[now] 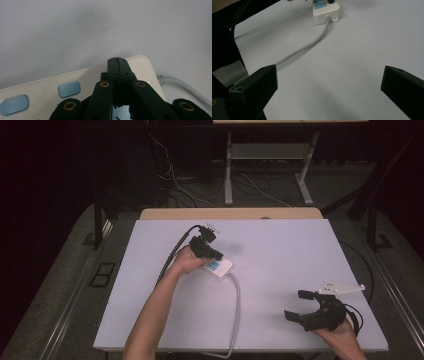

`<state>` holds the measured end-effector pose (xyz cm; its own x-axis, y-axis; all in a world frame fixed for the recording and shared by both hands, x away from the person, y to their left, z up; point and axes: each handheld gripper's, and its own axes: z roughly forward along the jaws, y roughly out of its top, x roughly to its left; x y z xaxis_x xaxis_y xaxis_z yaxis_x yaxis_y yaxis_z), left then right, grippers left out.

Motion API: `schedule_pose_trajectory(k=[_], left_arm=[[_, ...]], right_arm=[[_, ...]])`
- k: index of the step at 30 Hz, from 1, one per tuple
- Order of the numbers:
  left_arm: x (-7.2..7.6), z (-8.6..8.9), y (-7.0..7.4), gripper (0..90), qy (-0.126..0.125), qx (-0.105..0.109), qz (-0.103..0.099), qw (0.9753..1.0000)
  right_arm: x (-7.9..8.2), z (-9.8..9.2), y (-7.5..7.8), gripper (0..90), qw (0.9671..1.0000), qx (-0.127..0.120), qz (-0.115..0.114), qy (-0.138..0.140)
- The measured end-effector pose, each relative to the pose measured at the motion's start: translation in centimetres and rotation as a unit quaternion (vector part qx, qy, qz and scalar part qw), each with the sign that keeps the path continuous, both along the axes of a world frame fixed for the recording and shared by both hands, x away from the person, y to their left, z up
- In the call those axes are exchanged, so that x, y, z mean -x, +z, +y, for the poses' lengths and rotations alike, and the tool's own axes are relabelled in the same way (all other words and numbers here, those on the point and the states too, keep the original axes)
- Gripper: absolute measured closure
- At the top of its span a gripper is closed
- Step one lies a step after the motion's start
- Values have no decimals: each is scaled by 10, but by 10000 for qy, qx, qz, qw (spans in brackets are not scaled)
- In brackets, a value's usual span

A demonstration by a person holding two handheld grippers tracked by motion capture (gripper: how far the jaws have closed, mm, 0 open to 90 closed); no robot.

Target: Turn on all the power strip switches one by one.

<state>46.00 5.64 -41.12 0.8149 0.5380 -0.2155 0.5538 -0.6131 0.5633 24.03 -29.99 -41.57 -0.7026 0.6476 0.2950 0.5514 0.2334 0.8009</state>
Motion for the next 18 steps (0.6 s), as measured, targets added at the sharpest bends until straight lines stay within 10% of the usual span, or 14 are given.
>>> schedule_pose_trajectory(k=[18], left_arm=[[9, -8, 4, 896, -10, -240, -319, 9992]], right_arm=[[-2, -3, -1, 6, 10000, -89, 3, -37]])
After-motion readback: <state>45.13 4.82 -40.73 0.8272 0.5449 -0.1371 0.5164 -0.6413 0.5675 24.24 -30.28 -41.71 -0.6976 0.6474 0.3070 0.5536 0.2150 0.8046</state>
